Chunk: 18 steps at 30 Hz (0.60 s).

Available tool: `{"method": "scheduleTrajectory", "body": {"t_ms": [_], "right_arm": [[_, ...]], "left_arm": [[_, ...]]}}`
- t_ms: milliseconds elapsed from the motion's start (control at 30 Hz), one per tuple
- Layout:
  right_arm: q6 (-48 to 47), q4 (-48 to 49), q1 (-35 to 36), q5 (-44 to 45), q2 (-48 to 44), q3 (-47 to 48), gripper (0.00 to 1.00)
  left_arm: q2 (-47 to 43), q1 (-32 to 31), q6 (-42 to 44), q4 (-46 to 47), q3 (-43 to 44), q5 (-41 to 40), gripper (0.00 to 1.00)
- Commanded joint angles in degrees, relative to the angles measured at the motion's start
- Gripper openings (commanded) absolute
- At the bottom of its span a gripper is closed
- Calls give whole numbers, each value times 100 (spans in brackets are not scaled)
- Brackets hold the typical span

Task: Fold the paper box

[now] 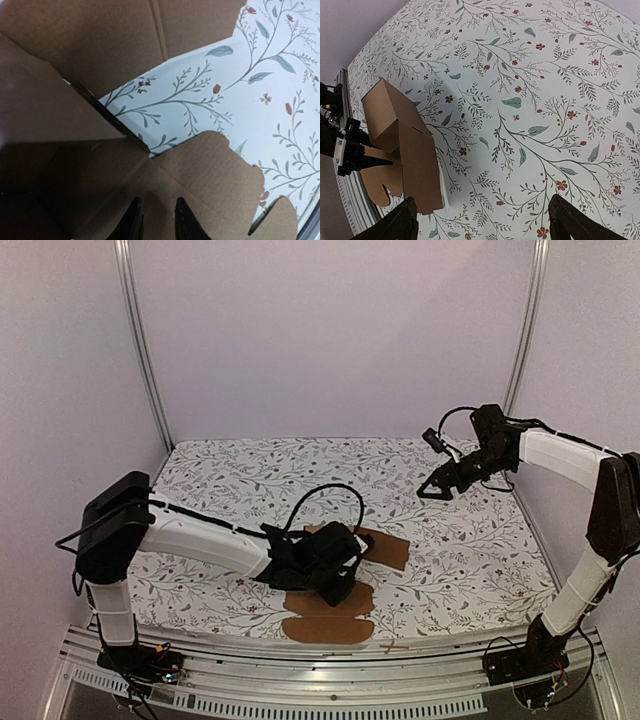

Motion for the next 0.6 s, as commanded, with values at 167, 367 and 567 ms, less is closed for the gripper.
{"method": "scheduleTrajectory", "body": {"t_ms": [167,367,567], "right_arm": [[-859,-154,36,450,95,-203,83],[-1251,-332,431,724,185,-391,80],[-1562,-314,874,981,213,-531,81]], "left_arm": [[-1623,-315,876,-1229,862,175,44],[-1692,1009,660,-1871,927,-47,59],[-1520,1607,972,-997,411,1175,64]]}}
